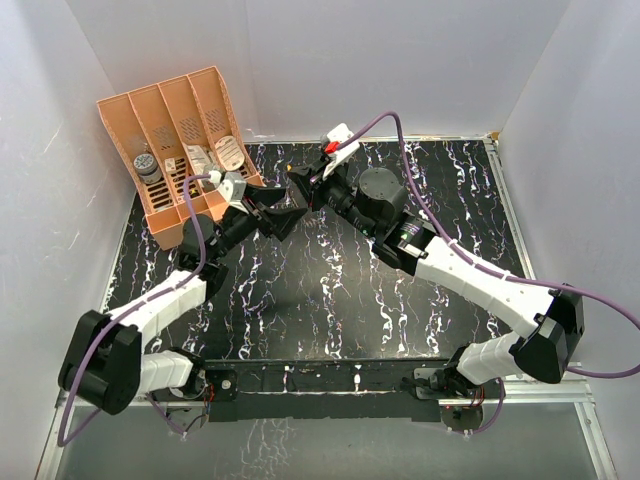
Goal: Remove the keys from the keyring
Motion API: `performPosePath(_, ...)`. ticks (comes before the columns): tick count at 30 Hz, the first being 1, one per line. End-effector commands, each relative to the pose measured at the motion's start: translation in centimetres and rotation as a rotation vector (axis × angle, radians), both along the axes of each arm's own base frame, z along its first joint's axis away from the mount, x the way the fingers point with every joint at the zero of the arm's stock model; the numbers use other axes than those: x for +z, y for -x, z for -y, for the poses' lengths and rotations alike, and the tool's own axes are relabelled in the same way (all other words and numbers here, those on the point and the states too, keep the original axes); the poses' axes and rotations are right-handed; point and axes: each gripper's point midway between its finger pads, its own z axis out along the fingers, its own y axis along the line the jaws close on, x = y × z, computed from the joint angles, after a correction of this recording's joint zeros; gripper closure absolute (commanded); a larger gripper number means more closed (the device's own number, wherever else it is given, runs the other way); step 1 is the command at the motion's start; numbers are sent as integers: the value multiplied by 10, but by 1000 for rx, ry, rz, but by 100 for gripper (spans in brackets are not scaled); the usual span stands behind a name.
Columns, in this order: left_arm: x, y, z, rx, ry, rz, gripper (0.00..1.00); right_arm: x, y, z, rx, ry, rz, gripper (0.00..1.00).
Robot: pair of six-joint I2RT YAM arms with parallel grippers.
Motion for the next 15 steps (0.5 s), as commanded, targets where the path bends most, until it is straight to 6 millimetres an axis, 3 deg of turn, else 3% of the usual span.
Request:
performPosePath(1, 23, -1, 7, -43, 67, 61, 30, 48, 16, 8, 29, -118, 81, 100)
performPosePath(6, 22, -2, 10, -56, 102, 59, 36, 47, 16, 8, 28, -117, 80, 100)
performPosePath(8, 24, -3, 7, -32, 117, 72, 52, 46, 16, 8, 26, -113, 79, 100)
performPosePath(12, 28, -3, 0, 13, 115, 89, 70, 44, 15, 9, 20, -110, 76, 100)
performPosePath(15, 30, -2, -3, 30, 83, 95, 92, 43, 12, 12, -1, -107, 78, 100)
